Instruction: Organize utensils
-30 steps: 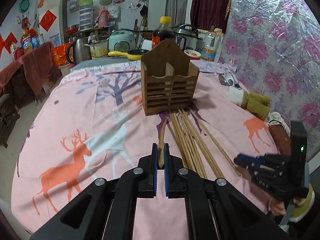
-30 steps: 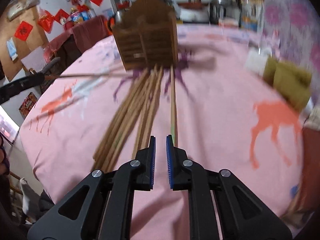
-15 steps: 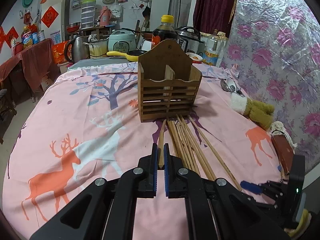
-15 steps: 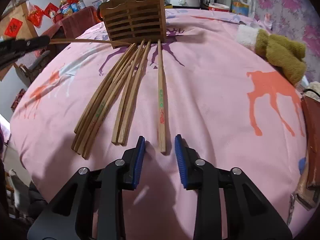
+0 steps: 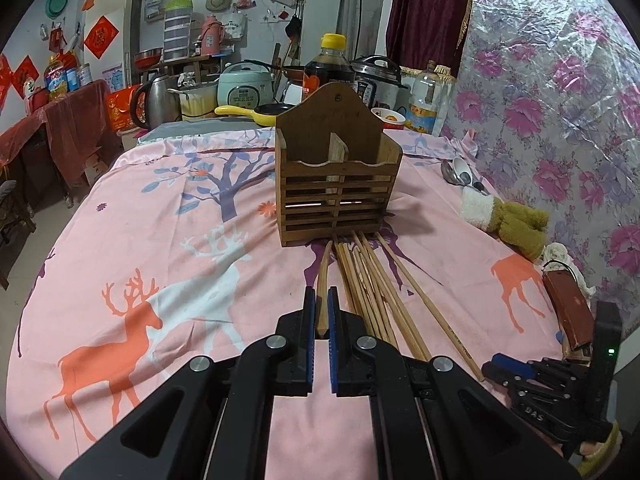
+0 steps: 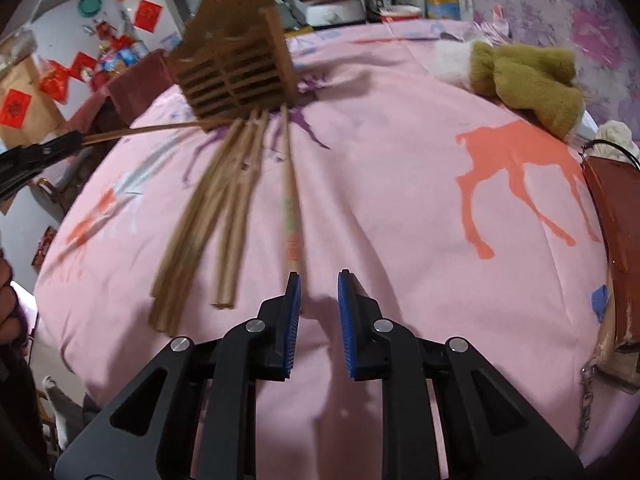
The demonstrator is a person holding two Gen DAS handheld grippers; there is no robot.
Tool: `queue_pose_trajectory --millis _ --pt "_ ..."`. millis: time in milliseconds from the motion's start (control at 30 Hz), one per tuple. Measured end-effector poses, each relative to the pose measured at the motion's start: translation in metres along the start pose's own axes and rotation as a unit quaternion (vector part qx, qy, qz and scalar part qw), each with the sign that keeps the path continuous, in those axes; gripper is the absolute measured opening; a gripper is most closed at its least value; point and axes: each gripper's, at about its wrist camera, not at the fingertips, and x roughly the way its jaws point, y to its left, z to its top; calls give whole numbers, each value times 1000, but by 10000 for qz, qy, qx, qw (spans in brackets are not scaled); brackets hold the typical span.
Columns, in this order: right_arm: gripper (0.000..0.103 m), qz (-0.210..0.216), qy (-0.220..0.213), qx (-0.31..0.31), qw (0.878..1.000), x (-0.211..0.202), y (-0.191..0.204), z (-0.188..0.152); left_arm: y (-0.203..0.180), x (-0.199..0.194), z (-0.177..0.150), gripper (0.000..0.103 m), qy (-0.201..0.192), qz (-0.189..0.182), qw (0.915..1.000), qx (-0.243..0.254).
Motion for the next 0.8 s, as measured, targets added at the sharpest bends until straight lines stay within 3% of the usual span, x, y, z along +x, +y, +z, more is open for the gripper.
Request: queue_pose_trajectory --millis 133,300,467,533,600,800 --pt "21 148 -263 -186 9994 -13 9 -2 -1 0 -3 6 30 12 10000 33" --pt "20 -59 24 -292 9996 4 11 -4 -2 3 -3 6 52 14 10000 28" --pt "17 -473 -179 -713 9962 3 24 -12 -1 7 -4 7 99 12 9999 -13" --pt "7 -472 -197 -749 9959 0 25 -14 -1 6 -5 7 100 9 9999 -26" --pt "6 -430 -210 -654 9967 -3 21 -13 -1 6 -4 7 94 18 10000 -9" --pt "6 -416 -731 -599 9947 -36 17 15 -4 1 2 6 11 74 9999 137"
